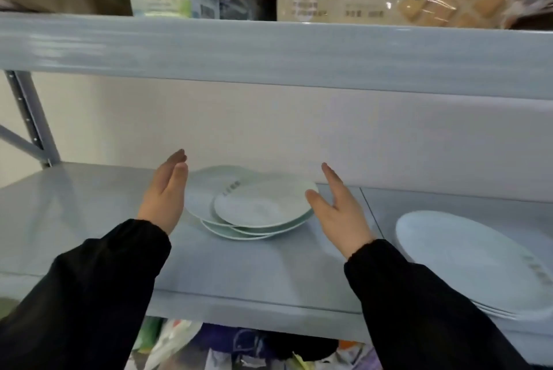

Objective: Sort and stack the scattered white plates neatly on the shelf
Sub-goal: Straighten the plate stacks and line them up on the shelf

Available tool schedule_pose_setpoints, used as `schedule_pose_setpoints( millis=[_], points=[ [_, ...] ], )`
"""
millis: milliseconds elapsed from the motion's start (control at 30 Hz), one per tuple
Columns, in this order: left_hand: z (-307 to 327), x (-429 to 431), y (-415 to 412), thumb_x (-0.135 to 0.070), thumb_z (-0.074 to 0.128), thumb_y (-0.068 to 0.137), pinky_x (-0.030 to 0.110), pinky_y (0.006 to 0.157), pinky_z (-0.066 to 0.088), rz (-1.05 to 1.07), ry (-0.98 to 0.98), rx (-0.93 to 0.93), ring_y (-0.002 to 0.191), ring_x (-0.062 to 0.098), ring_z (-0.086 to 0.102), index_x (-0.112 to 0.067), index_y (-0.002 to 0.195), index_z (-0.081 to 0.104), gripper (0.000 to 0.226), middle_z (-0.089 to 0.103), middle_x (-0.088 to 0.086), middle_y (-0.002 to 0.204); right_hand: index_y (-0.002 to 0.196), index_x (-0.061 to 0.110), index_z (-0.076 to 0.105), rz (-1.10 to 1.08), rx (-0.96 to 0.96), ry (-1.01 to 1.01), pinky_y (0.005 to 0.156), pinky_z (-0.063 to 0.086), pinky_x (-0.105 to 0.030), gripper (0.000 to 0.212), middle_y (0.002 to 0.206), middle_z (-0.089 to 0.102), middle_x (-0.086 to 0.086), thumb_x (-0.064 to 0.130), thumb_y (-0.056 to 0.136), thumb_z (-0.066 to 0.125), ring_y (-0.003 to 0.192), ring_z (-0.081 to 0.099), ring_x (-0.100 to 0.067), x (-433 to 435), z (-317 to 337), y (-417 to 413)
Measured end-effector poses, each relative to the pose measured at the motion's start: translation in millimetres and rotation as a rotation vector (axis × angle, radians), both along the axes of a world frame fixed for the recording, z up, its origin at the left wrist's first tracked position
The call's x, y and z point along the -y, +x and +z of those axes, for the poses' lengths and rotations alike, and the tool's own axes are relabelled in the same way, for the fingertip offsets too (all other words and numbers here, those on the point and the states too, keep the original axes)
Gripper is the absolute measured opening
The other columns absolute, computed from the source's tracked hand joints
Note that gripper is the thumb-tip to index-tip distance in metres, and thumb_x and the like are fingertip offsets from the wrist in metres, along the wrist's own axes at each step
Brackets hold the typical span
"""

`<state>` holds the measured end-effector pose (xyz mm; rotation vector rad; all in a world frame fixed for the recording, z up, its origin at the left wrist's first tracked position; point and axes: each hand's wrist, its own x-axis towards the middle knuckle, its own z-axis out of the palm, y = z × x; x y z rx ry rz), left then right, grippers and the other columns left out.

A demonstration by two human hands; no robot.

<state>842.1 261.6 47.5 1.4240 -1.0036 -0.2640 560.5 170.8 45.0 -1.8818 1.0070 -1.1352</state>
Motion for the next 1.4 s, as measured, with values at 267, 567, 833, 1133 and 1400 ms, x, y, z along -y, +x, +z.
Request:
schedule_pose_setpoints(
  millis=[267, 567, 833, 1133, 1400],
  points=[
    [-43.4, 19.5, 38.3, -0.055, 0.033, 0.095, 0.029, 0.109, 0.028, -0.023, 0.098, -0.215, 0.131, 0.008, 0.042, -0.042, 0.140, 0.044, 0.048, 0.047, -0.019, 0.137, 0.152, 0.035, 0.026, -0.190, 0.080, 0.011, 0.119, 0.019, -0.030, 0.058, 0.159, 0.024, 0.014, 0.035, 0.098, 0.050, 0.145, 0.019, -0.001, 13.1, -39.6, 36.2],
    [-54.6, 20.5, 46.7, -0.045, 0.033, 0.100, 0.013, 0.099, 0.025, -0.104, 0.094, -0.058, 0.128, -0.007, 0.039, -0.040, 0.140, 0.046, 0.042, 0.045, -0.029, 0.139, 0.150, 0.031, 0.035, -0.191, -0.047, 0.054, 0.106, 0.022, -0.018, 0.052, 0.154, 0.033, 0.017, 0.039, 0.099, 0.045, 0.139, 0.031, -0.001, 24.1, -47.1, 35.3],
    [-56.5, 23.6, 47.8, -0.038, 0.034, 0.101, 0.019, 0.107, 0.022, -0.110, 0.154, 0.048, 0.135, 0.000, 0.034, -0.035, 0.144, 0.043, 0.044, 0.040, -0.018, 0.148, 0.145, 0.036, 0.037, -0.210, -0.167, 0.060, 0.104, 0.037, -0.033, 0.063, 0.135, 0.054, 0.015, 0.056, 0.086, 0.040, 0.120, 0.051, -0.010, 22.8, -48.1, 38.2],
    [-59.0, 25.6, 50.6, -0.039, 0.039, 0.100, 0.020, 0.107, 0.020, -0.182, 0.216, 0.114, 0.137, 0.003, 0.033, -0.032, 0.146, 0.041, 0.046, 0.039, -0.017, 0.148, 0.153, 0.027, 0.029, -0.167, -0.202, 0.104, 0.106, 0.026, -0.023, 0.062, 0.151, 0.038, 0.014, 0.044, 0.097, 0.049, 0.138, 0.036, -0.009, 21.1, -47.6, 41.1],
    [-57.8, 27.5, 45.3, -0.034, 0.040, 0.100, 0.019, 0.103, 0.021, -0.155, 0.291, 0.150, 0.136, 0.008, 0.033, -0.021, 0.146, 0.041, 0.048, 0.038, -0.008, 0.151, 0.146, 0.036, 0.035, -0.031, -0.474, 0.076, 0.108, 0.035, -0.033, 0.075, 0.144, 0.047, 0.017, 0.071, 0.080, 0.044, 0.131, 0.045, -0.009, 22.5, -50.5, 48.2]
  ],
)
